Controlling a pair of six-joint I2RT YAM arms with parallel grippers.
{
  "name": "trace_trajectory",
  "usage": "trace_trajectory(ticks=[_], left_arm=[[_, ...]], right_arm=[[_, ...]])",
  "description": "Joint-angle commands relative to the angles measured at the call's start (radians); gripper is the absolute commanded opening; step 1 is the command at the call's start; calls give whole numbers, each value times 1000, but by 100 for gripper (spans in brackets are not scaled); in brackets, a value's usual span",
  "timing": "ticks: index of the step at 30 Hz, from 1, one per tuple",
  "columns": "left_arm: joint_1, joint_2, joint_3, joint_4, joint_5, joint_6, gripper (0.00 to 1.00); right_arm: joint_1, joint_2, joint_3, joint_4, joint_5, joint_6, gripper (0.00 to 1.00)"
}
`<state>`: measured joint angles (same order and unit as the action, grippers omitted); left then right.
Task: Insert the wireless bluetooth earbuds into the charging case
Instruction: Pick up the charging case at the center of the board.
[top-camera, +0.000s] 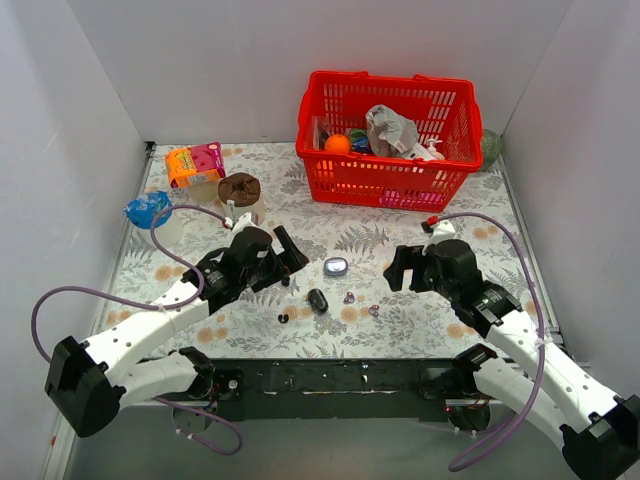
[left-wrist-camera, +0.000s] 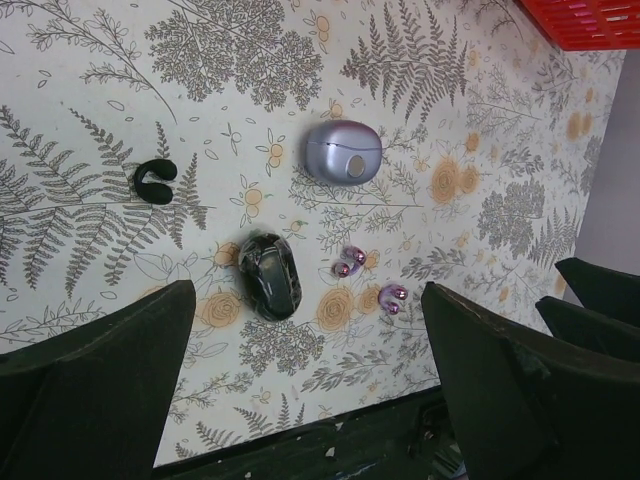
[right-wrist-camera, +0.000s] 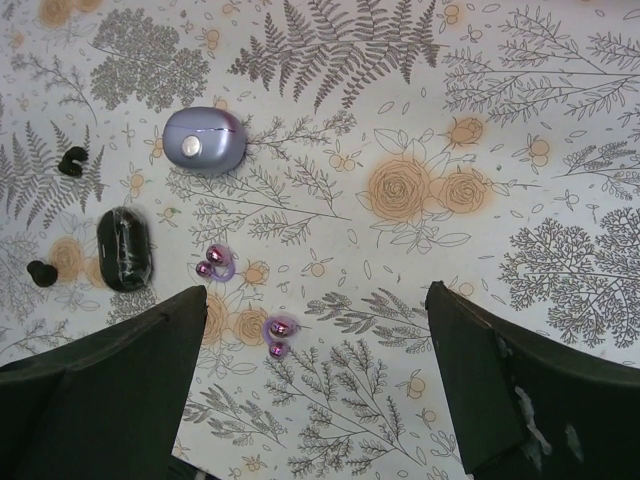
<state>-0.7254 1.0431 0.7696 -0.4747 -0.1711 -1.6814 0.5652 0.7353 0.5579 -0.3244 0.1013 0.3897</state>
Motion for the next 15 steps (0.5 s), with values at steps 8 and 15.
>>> trace_trajectory(ticks=[8, 15], left_arm=[[-152, 367, 254, -68, -176, 43, 98], [-227, 587, 447, -153, -271, -32, 98]], right_arm=[[1, 49, 79, -56, 46, -48, 96], [2, 41, 131, -99, 12, -51, 96]])
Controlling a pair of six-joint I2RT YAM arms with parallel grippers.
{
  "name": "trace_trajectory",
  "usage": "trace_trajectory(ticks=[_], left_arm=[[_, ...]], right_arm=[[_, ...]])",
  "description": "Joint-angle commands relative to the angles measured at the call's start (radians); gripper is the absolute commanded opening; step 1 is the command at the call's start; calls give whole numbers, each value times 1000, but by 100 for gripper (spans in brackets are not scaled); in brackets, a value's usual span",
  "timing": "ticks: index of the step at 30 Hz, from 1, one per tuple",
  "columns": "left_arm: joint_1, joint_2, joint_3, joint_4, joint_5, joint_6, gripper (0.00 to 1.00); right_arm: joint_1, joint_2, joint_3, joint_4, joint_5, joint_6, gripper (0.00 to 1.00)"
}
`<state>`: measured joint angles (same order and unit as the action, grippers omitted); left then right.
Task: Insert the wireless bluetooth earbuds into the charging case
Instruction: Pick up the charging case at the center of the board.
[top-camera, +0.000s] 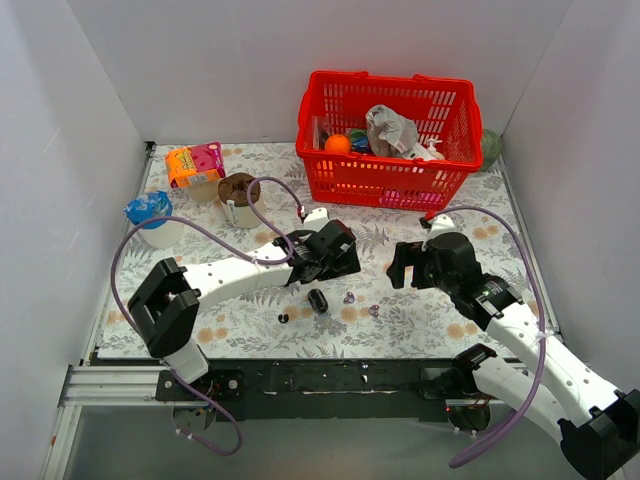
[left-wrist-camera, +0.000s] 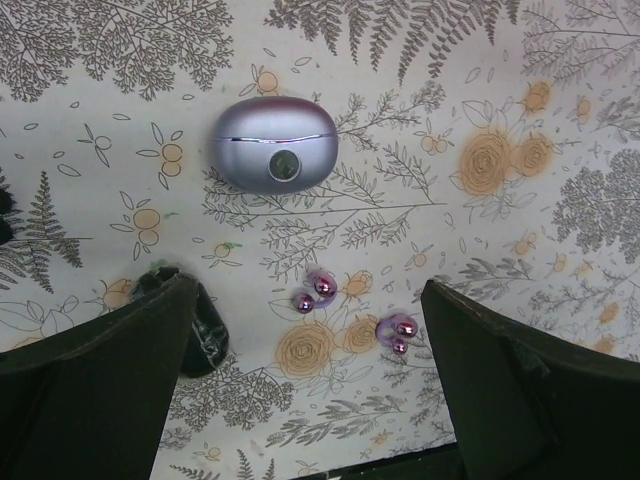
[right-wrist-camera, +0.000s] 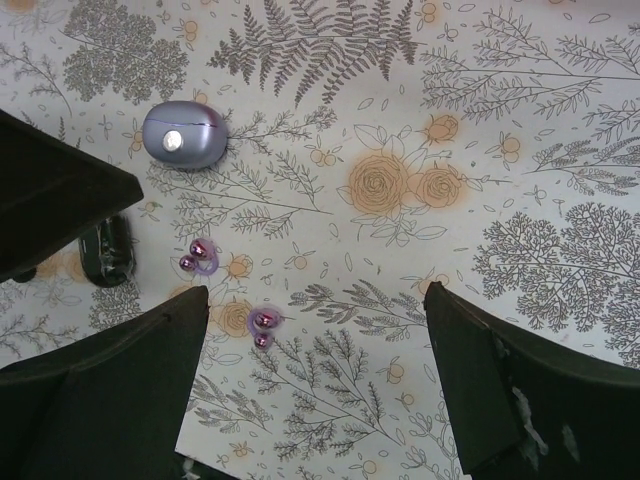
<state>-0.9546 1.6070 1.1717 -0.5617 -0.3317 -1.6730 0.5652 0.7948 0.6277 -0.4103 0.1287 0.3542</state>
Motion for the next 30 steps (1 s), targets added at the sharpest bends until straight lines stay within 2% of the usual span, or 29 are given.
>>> trace_trajectory(ticks=[1, 5, 8, 16, 30], left_arm=[[2, 36, 52, -69, -119, -50, 98], [2, 94, 79, -107, -164, -105, 98], [2, 105, 60, -72, -165, -91, 98], [2, 231, 183, -87, -119, -36, 98], [5, 386, 281, -194, -151, -106, 98]], right_arm=[[2, -23, 60, -12, -20, -12, 96], [4, -54, 49, -13, -41, -12, 95], [2, -62, 41, -12, -40, -18, 95], [2, -63, 61, -13, -55, -21, 95], [2, -97, 63, -39, -54, -20, 95]])
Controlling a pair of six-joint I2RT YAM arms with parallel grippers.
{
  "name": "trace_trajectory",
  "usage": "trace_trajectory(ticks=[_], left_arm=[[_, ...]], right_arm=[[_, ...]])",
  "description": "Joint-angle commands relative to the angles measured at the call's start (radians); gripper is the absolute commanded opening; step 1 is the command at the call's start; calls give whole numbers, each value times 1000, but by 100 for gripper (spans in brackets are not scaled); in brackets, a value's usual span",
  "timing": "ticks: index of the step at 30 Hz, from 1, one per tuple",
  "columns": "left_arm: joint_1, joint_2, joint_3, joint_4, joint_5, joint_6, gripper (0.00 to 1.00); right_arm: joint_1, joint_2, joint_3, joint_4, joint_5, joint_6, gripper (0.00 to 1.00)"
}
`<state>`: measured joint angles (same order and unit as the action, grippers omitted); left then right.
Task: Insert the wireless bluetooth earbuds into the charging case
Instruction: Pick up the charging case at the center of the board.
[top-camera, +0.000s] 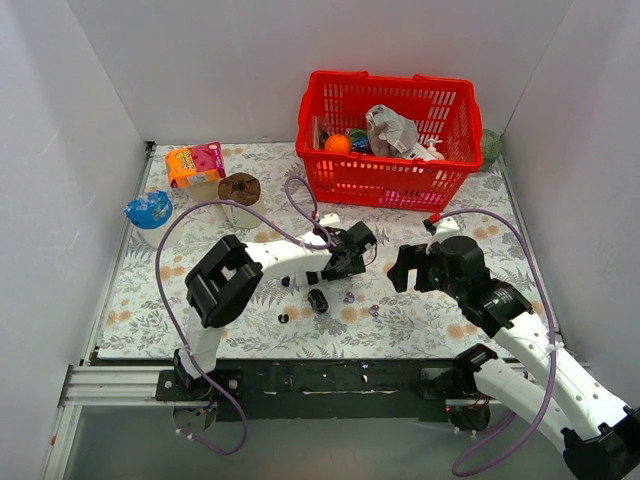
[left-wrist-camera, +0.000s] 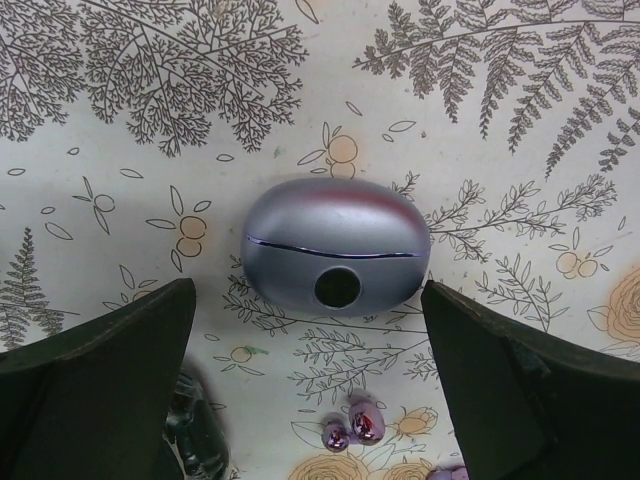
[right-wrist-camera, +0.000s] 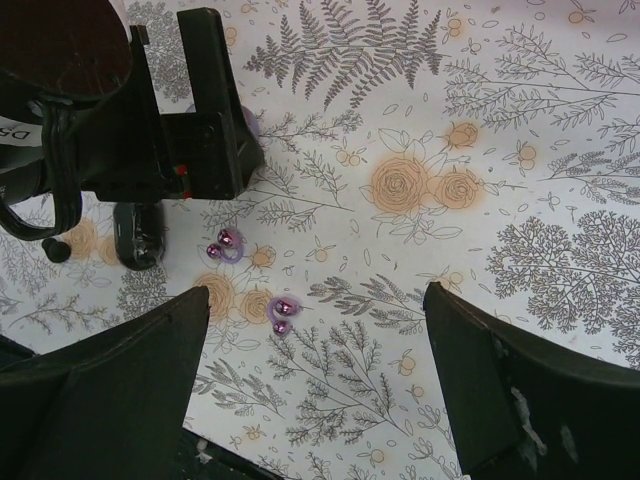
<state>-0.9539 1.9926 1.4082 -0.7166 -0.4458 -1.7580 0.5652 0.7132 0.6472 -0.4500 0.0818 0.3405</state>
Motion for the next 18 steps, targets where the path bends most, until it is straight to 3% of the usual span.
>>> trace_trajectory(ticks=[1, 11, 18], left_arm=[[4, 3, 52, -44, -39, -23, 98], [30, 48, 89, -50, -39, -12, 98], [57, 86, 112, -50, -31, 3, 93]], right_arm=[[2, -14, 45, -1, -8, -6, 95], [2, -32, 46, -12, -2, -6, 95], [2, -40, 34, -16, -1, -3, 95]])
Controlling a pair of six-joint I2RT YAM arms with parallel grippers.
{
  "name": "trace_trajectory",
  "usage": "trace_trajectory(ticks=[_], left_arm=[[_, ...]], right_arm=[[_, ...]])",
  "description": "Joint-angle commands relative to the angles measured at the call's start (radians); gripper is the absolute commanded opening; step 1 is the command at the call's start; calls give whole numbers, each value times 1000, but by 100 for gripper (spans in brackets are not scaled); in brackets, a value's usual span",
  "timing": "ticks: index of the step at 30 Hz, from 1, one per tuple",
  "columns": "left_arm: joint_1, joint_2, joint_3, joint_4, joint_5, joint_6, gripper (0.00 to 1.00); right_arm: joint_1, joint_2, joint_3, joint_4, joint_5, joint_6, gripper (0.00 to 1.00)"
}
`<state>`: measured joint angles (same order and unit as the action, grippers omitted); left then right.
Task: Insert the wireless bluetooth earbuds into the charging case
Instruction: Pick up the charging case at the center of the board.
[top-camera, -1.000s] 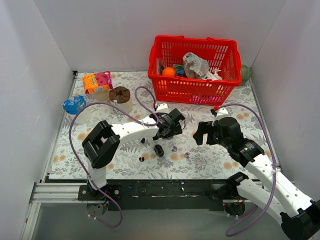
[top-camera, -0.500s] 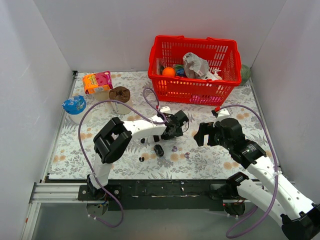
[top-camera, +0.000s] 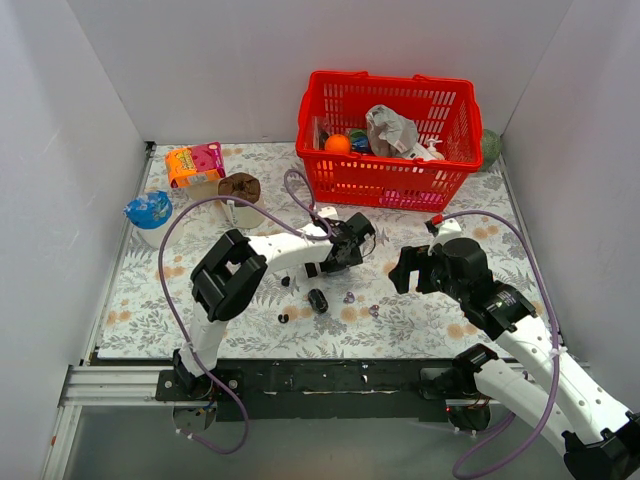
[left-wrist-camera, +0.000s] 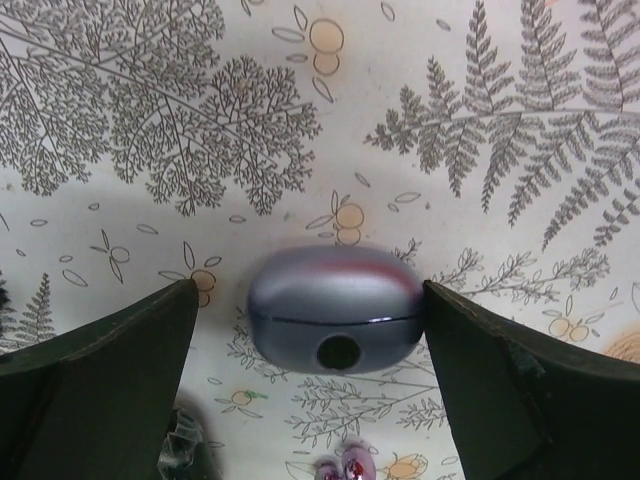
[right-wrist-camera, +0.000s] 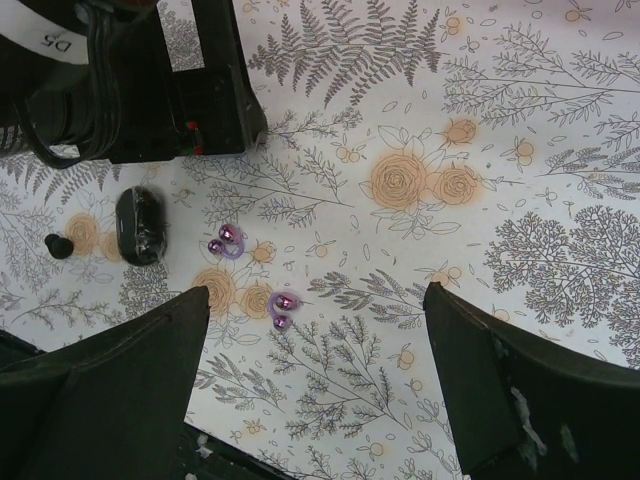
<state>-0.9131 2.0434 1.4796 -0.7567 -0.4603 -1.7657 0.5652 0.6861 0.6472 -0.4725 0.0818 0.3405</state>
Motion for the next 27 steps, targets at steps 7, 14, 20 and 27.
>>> trace_trajectory(ticks=[7, 14, 20, 27], left_arm=[[16, 78, 68, -46, -20, 25, 92], [14, 58, 57, -44, 0, 15, 95], [-3, 41, 27, -52, 32, -82, 96], [-26, 44, -16, -55, 68, -202, 96]], right_arm=[[2, -16, 29, 5, 4, -3, 95], [2, -13, 19, 9, 15, -5, 95], [2, -16, 6, 15, 15, -6, 95], [2, -23, -3, 14, 12, -8, 95]])
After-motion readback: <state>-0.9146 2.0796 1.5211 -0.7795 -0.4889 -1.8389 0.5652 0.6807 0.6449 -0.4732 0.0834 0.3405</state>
